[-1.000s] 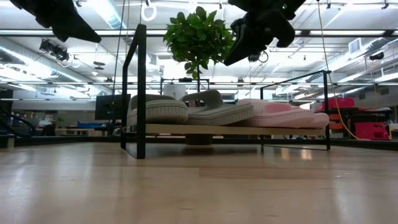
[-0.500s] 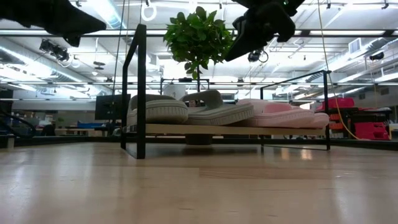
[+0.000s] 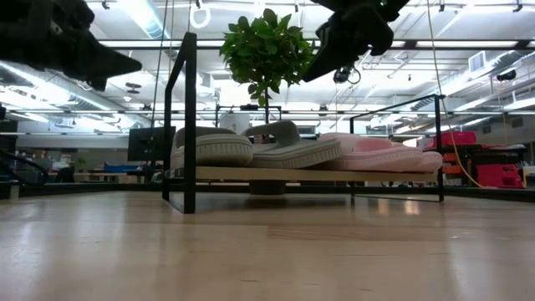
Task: Pick and place slides into the shelf
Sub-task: Return to Home Position
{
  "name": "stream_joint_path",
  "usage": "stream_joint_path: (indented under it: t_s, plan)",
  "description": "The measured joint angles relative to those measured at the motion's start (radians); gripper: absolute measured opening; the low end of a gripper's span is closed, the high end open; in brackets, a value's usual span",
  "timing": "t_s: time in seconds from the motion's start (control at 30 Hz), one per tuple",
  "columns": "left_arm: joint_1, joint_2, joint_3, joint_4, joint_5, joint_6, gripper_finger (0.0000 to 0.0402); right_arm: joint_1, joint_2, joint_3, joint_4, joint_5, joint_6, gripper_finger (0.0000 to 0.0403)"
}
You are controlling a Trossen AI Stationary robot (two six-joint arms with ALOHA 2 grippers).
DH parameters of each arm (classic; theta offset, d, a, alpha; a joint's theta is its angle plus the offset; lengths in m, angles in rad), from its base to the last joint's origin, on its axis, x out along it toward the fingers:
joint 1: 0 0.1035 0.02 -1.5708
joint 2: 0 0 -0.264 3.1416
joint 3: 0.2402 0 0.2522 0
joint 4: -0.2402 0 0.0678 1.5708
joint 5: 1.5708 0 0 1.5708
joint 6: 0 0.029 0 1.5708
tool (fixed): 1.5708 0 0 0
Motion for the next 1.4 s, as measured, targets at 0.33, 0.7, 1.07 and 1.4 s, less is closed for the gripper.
stream_joint_path:
  t_s: [0.33, 0.7, 1.07, 1.4]
  plan:
    - [0.022, -0.119, -0.103, 0.022, 0.042, -0.038, 0.0005, -0.008, -0.045, 0.000, -0.092, -0.002, 0.052, 0.0002]
    - [0.021, -0.144, -0.123, 0.038, 0.081, -0.004, 0.0004, 0.009, -0.453, -0.289, 0.056, -0.008, 0.172, 0.0001]
    - [0.054, -0.143, -0.127, 0.046, 0.163, 0.032, 0.0004, -0.020, -0.827, -0.617, 0.315, -0.268, 0.263, 0.0000]
    - [0.168, -0.143, -0.130, 0.069, 0.335, 0.029, 0.0005, -0.020, -0.953, -0.778, 0.356, -0.324, 0.334, 0.0000]
